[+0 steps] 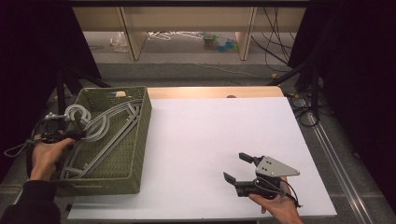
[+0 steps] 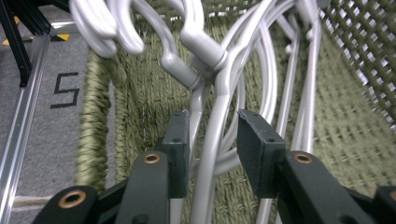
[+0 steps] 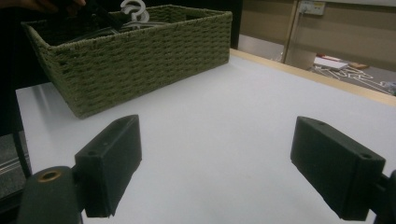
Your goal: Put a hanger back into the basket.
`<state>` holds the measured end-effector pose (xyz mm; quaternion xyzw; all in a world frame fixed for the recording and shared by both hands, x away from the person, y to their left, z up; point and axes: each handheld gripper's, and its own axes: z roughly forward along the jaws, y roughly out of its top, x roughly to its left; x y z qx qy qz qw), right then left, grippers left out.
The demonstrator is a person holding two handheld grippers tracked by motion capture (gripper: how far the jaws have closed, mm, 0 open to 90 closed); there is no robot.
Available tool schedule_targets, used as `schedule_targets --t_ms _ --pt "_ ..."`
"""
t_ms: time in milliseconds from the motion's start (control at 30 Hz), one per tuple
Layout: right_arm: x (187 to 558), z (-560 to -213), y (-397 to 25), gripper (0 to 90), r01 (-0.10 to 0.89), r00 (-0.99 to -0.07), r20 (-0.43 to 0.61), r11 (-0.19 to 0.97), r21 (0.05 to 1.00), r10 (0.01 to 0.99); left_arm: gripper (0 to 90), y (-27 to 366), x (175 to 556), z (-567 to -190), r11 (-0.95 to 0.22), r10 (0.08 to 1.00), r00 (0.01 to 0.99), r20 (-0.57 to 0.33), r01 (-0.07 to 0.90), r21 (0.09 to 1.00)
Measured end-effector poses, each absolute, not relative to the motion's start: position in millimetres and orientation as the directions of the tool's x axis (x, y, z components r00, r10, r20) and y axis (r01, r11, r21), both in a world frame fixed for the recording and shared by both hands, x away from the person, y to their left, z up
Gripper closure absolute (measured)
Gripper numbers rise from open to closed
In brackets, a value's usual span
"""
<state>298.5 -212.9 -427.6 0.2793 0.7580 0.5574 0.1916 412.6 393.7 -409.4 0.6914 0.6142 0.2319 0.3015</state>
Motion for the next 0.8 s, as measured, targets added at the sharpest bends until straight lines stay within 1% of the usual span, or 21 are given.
schedule_targets --t_ms 100,233,267,400,500,600,800 --pt "299.3 -427.8 -213.2 17.3 0.202 -0.769 0.014 0.222 0.954 0.639 61.5 391.6 406.6 -402.8 -0.015 0.990 0.115 -0.083 0.665 0.747" --pt "298.6 -427.8 -211.1 17.3 0.194 -0.769 0.010 0.219 0.956 0.639 53.5 386.3 398.7 -395.9 0.003 0.985 0.134 -0.111 0.628 0.778" --pt "299.0 -428.2 -211.0 17.3 0.187 -0.768 0.004 0.219 0.958 0.640 49.5 384.9 396.9 -393.9 -0.007 0.982 0.151 -0.111 0.620 0.784" --pt "298.8 -427.7 -212.1 17.2 0.196 -0.768 0.012 0.219 0.956 0.640 43.0 372.1 387.7 -384.1 0.015 0.964 0.210 -0.165 0.577 0.817" --pt "298.7 -429.1 -210.2 17.3 0.215 -0.775 0.042 0.201 0.956 0.630 38.2 360.5 382.1 -376.3 -0.007 0.955 0.250 -0.160 0.557 0.831" --pt "298.8 -429.0 -210.2 17.3 0.216 -0.774 0.041 0.202 0.955 0.632 35.7 350.3 377.6 -371.8 0.004 0.942 0.281 -0.185 0.541 0.841" --pt "298.8 -428.8 -210.5 17.3 0.216 -0.773 0.042 0.201 0.955 0.632 32.4 326.9 368.5 -367.7 -0.022 0.915 0.357 -0.188 0.510 0.860"
